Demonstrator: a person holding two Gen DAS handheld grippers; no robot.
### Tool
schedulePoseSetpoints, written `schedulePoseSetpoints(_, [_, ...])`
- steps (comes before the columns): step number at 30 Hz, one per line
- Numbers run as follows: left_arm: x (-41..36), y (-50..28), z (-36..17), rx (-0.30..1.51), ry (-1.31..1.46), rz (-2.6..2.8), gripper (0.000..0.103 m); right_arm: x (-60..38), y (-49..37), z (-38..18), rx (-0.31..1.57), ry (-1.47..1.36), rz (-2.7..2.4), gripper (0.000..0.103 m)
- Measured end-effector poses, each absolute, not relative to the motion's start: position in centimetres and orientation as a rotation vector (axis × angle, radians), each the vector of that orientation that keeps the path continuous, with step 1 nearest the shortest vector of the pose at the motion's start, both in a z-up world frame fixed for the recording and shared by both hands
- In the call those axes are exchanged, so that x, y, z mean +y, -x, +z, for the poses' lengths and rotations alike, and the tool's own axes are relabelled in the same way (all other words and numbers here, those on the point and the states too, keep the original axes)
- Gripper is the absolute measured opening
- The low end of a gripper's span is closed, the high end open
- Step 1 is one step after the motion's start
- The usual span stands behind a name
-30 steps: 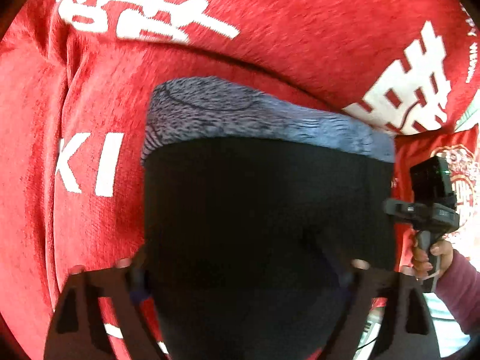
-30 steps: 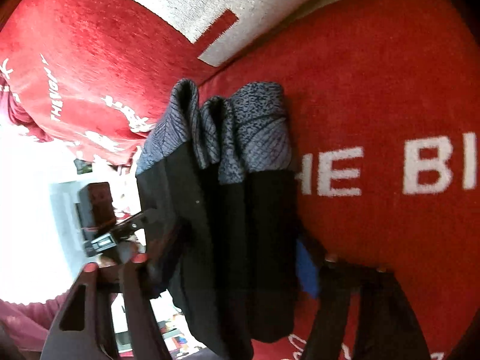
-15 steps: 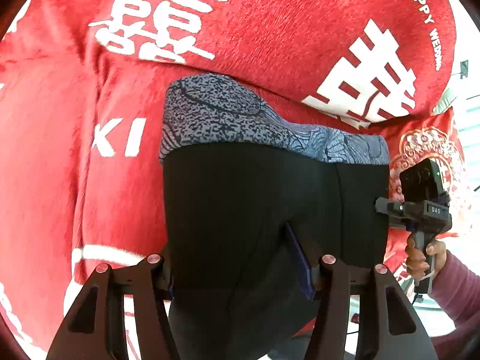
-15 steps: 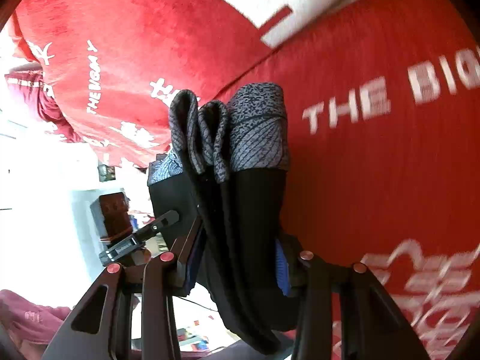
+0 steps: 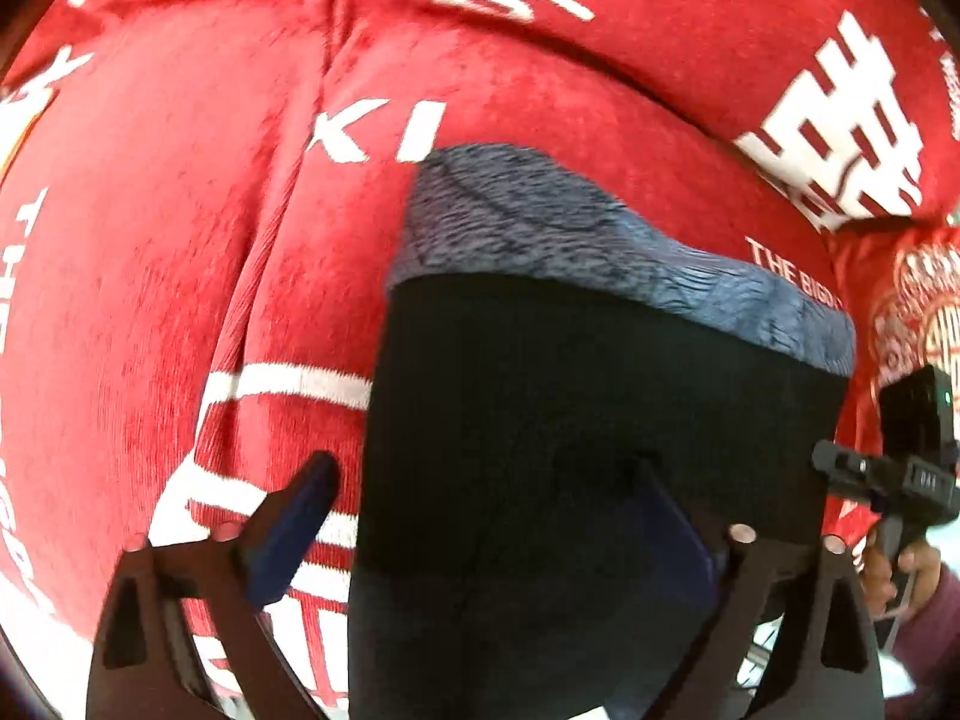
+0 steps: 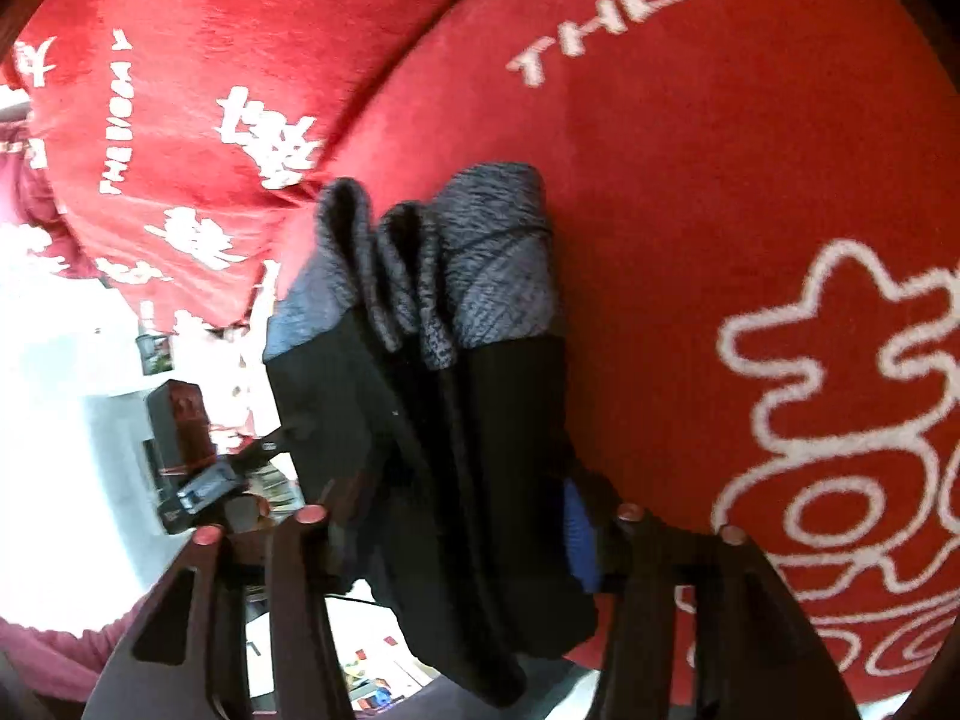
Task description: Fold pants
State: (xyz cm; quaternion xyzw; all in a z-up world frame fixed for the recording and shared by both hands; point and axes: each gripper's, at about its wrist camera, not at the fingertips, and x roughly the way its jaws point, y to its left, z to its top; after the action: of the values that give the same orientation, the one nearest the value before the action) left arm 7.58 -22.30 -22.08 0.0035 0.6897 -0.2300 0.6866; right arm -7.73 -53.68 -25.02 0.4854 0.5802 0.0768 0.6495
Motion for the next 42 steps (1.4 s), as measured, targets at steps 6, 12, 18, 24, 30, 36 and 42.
schedulePoseSetpoints(6, [-23.8,-6.1,-19.7,1.49,-0.173,-0.398,0.099,-54.0,8.9,-23.5,1.401,-0.991,0.066,0.07])
schedulePoseSetpoints(12, [-24.7,-3.8,-15.9,1.431,-0.23,-0.315,0.099,-54.1,11.0,-21.6,1.495,-0.928,-0.01,0.077])
schedulePoseSetpoints(18, [-26.5,-0.8,-12.6,1.395,-0.288,-0.29,0.099,-53.0,11.5,-18.2,1.524,-0.795,-0.047,0.079])
schedulePoseSetpoints(24, [-27.0,1.0,-10.4,1.396,-0.318,-0.276,0.099,-51.9,11.9,-14.2,1.492,-0.68,-0.066,0.09])
schedulePoseSetpoints(30, [-26.8,1.6,-8.1,1.345,-0.351,-0.308,0.099,-49.9,12.6,-10.6,1.421,-0.598,-0.123,0.091])
schedulePoseSetpoints(36, [-25.8,1.9,-6.6,1.313,-0.394,-0.365,0.099,-46.7,13.7,-8.3,1.338,-0.579,-0.204,0.092])
schedulePoseSetpoints(42, [-23.6,2.6,-5.2,1.302,-0.411,-0.406,0.099,-43.0,14.2,-6.5,1.316,-0.557,-0.258,0.092])
